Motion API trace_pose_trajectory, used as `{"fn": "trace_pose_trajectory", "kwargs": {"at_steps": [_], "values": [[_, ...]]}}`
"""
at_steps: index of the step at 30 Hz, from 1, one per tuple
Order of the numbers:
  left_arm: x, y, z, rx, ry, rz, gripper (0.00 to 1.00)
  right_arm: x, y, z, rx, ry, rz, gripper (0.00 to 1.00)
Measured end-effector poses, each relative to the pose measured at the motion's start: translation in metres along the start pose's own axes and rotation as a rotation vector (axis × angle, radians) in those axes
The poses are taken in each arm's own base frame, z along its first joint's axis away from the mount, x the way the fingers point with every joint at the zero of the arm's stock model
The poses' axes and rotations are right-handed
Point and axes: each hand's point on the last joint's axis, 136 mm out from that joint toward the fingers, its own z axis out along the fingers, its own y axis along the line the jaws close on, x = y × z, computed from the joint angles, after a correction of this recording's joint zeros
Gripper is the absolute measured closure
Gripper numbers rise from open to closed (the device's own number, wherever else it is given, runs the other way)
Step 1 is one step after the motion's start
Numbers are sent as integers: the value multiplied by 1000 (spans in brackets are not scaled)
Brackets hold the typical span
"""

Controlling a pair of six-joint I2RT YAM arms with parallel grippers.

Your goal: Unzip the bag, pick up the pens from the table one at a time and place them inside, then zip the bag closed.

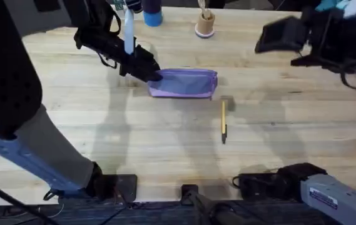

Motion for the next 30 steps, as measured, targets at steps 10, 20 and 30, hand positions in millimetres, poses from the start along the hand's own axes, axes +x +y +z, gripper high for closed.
{"fn": "trace_pose_trajectory", "kwargs": {"at_steps": [10, 20, 30], "values": [[0, 0, 0, 0, 0, 0, 959, 20, 29, -25, -90, -32, -152, 6], [0, 0, 0, 0, 0, 0, 959, 39, 42, -9, -157, -55, -231, 6], [0, -1, 0, 5, 1, -6, 959, 56, 36, 55, -161, -51, -238, 6]]}}
